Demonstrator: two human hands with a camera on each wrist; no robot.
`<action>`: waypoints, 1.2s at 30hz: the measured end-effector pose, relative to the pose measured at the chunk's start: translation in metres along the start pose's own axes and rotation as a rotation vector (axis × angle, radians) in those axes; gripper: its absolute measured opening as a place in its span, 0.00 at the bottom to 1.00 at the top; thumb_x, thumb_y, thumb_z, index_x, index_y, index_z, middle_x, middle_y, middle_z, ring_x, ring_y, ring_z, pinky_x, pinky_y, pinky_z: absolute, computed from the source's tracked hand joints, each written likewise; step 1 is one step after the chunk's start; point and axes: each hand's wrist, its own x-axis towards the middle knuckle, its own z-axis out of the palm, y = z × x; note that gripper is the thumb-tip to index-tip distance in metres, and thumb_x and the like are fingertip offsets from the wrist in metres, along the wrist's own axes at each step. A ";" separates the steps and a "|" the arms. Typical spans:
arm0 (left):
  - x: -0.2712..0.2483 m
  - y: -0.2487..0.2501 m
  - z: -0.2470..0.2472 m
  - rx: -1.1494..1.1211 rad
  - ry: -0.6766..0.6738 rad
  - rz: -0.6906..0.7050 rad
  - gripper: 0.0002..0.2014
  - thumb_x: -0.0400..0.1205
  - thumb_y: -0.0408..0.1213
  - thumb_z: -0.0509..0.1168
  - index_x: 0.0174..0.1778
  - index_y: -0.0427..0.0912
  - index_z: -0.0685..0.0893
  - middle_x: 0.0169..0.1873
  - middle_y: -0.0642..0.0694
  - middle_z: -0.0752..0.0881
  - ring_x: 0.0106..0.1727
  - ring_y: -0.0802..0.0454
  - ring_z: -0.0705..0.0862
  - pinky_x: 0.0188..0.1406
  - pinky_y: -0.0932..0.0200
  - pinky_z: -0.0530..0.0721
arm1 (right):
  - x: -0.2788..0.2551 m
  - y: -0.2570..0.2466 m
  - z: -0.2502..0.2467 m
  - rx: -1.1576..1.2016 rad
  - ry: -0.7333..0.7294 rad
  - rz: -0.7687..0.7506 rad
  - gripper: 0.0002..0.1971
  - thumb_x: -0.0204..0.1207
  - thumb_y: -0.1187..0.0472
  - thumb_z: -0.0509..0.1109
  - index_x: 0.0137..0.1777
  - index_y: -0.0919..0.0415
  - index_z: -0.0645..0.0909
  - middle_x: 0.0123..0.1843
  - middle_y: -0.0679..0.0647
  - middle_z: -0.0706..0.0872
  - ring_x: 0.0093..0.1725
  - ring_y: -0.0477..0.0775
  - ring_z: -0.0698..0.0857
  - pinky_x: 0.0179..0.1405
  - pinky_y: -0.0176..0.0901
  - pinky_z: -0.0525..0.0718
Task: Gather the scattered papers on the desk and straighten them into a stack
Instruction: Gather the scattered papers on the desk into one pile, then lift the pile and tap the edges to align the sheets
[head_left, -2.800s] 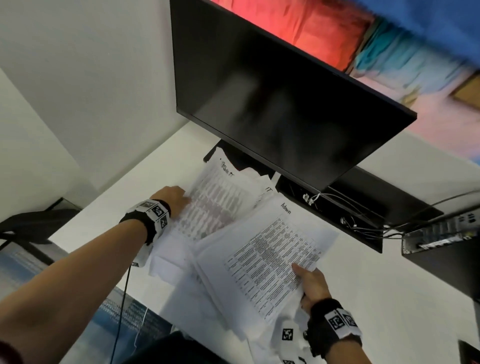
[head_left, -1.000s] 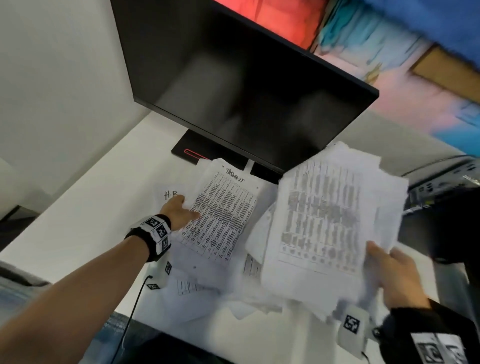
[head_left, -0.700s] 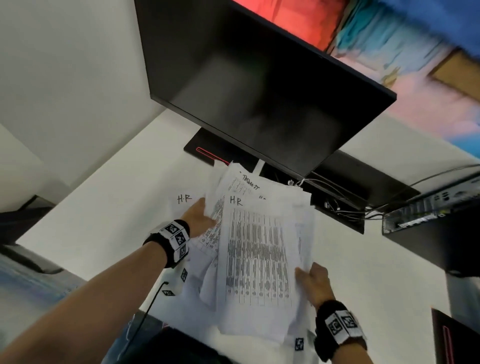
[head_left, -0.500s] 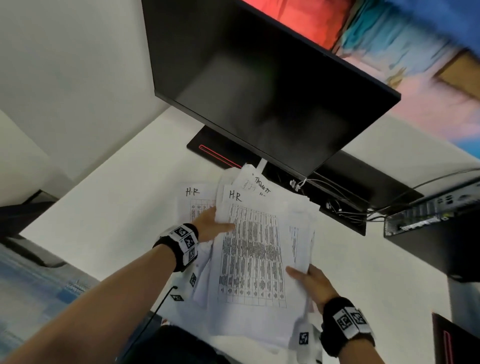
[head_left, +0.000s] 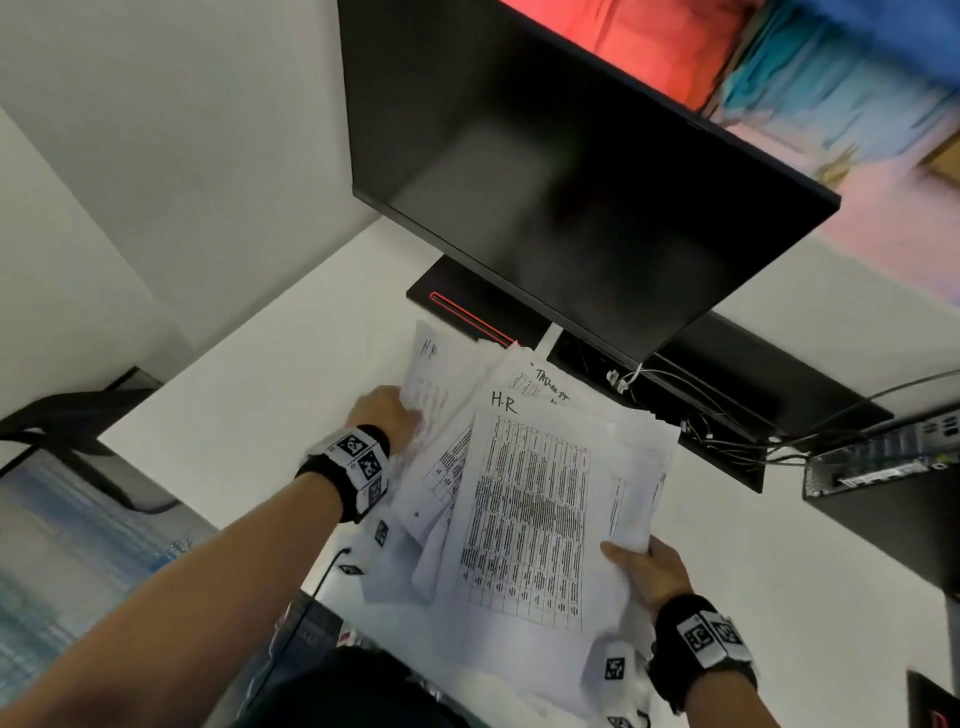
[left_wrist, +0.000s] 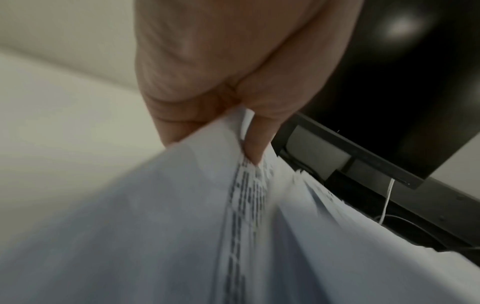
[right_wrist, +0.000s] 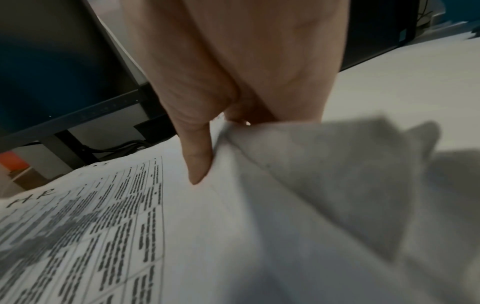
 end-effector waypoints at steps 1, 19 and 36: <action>-0.002 0.002 -0.013 0.033 0.090 0.045 0.12 0.84 0.41 0.62 0.55 0.39 0.86 0.54 0.37 0.89 0.52 0.38 0.86 0.48 0.54 0.81 | 0.001 0.002 0.000 -0.017 0.007 -0.023 0.18 0.75 0.69 0.77 0.64 0.71 0.85 0.56 0.69 0.91 0.54 0.67 0.89 0.55 0.54 0.84; -0.024 0.068 0.004 -0.006 -0.016 0.335 0.14 0.82 0.46 0.68 0.58 0.43 0.86 0.58 0.38 0.90 0.51 0.43 0.87 0.46 0.58 0.83 | -0.004 0.000 -0.006 0.011 -0.006 -0.004 0.14 0.72 0.74 0.76 0.59 0.73 0.86 0.45 0.65 0.92 0.43 0.63 0.90 0.37 0.49 0.90; -0.014 0.040 0.062 -0.465 -0.327 0.101 0.24 0.70 0.25 0.79 0.62 0.31 0.83 0.56 0.36 0.89 0.59 0.35 0.88 0.59 0.41 0.87 | -0.040 0.009 -0.018 0.329 -0.264 -0.188 0.52 0.33 0.51 0.94 0.63 0.71 0.87 0.56 0.68 0.93 0.56 0.70 0.92 0.63 0.69 0.85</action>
